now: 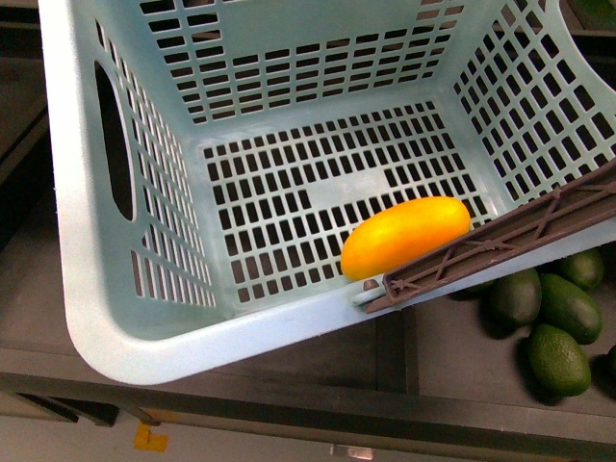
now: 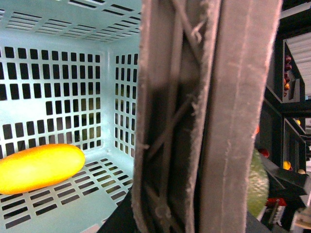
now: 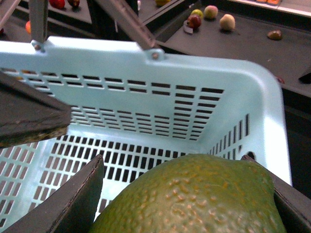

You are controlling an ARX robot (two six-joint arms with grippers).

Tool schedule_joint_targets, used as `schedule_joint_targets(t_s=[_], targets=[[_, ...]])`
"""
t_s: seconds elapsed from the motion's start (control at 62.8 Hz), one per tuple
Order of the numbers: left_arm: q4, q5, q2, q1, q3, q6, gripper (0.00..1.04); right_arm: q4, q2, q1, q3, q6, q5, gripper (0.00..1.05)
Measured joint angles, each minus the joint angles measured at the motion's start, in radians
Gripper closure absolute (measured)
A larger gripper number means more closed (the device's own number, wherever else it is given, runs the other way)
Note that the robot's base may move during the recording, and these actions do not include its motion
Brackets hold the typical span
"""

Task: Pick mango and avocado into basket

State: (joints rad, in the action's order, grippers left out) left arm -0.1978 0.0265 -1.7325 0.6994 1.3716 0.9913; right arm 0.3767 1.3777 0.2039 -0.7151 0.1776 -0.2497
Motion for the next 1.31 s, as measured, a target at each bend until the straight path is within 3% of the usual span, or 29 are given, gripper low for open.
schedule_joint_targets(t_s=[0.096, 0.335, 0.382, 0.462, 0.573, 0.621, 0.749, 0.892, 1.306], targets=[[0.0, 0.0, 0.0, 0.0, 0.0, 0.0, 0.9, 0.015, 0.023, 0.011, 0.003, 0.002, 0.026, 0.07], [0.0, 0.0, 0.0, 0.0, -0.001, -0.003, 0.9, 0.025, -0.061, -0.05, 0.046, -0.023, 0.155, 0.09], [0.0, 0.0, 0.0, 0.0, -0.001, -0.002, 0.9, 0.109, -0.129, -0.064, 0.099, -0.072, 0.27, 0.16], [0.0, 0.0, 0.0, 0.0, -0.001, -0.002, 0.9, 0.158, -0.275, -0.089, 0.195, -0.117, 0.345, 0.28], [0.0, -0.002, 0.0, -0.001, -0.001, -0.002, 0.9, 0.154, -0.47, -0.109, 0.335, -0.149, 0.341, 0.45], [0.0, -0.002, 0.0, 0.001, -0.001, -0.003, 0.9, 0.165, -0.53, -0.121, 0.396, -0.159, 0.33, 0.59], [0.0, 0.005, 0.0, 0.002, -0.001, 0.002, 0.9, 0.166, -0.574, -0.173, 0.476, -0.163, 0.255, 0.8], [0.0, -0.001, 0.0, 0.002, -0.001, 0.001, 0.9, 0.166, -0.647, -0.2, 0.533, -0.163, 0.254, 1.03], [0.0, 0.0, 0.0, 0.002, -0.001, 0.0, 0.9, 0.073, -0.85, -0.201, 0.647, -0.167, 0.249, 1.03]])
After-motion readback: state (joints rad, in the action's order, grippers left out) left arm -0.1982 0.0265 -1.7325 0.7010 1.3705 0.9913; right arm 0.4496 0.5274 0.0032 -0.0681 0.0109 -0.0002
